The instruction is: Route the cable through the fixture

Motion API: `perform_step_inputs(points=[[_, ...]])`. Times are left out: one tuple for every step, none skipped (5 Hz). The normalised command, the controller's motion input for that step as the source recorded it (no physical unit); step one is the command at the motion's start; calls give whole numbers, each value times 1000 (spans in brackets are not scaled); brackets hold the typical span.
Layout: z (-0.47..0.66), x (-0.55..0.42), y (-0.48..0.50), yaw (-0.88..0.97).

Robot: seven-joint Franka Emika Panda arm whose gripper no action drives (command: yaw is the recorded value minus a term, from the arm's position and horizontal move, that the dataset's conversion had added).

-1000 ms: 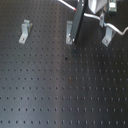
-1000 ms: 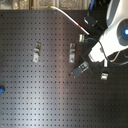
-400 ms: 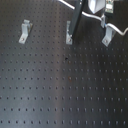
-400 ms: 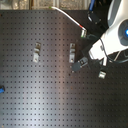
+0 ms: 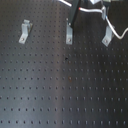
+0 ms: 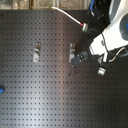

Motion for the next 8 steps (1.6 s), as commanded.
perform_step_inputs(points=[[-52,-36,-18,74],[656,226,85,97],[679,312,45,166],[593,246,-31,211],[225,57,-157,197],[2,-161,-227,117],[-72,-242,-196,106],[-277,-69,-170,123]])
